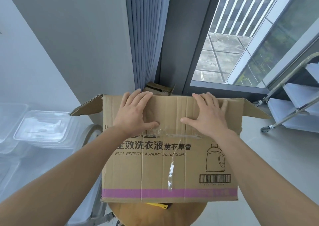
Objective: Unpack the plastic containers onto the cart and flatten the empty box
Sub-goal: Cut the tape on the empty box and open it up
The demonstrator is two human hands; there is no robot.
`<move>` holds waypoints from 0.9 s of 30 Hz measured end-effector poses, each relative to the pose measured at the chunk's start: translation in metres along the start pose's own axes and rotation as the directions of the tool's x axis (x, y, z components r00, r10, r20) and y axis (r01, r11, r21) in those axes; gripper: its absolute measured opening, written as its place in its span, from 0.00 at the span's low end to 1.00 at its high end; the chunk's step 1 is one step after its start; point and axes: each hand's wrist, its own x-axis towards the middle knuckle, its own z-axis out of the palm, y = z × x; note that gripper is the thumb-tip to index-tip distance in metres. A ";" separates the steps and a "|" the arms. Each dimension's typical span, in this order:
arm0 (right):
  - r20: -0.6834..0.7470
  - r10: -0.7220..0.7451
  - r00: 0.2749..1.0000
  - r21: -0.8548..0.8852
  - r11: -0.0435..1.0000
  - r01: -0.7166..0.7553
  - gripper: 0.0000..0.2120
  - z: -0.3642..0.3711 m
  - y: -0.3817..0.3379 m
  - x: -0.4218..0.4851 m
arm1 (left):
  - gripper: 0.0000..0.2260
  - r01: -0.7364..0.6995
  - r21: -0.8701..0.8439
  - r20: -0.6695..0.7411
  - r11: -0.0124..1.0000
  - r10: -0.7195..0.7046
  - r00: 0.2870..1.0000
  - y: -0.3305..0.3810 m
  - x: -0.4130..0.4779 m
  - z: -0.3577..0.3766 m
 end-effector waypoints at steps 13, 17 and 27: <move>-0.089 0.057 0.994 0.003 0.998 -0.057 0.45 0.016 0.003 -0.005 | 0.48 0.743 -0.605 0.260 0.287 -0.811 0.525 -0.043 -0.106 0.055; -0.105 0.210 0.972 0.076 0.976 -0.202 0.50 0.024 0.009 -0.020 | 0.41 0.698 -0.631 0.190 0.338 -0.805 0.562 -0.043 -0.101 0.057; -0.180 0.542 0.821 0.398 0.803 -0.443 0.55 0.035 0.032 -0.060 | 0.43 0.646 -0.681 0.175 0.345 -0.780 0.600 -0.049 -0.110 0.062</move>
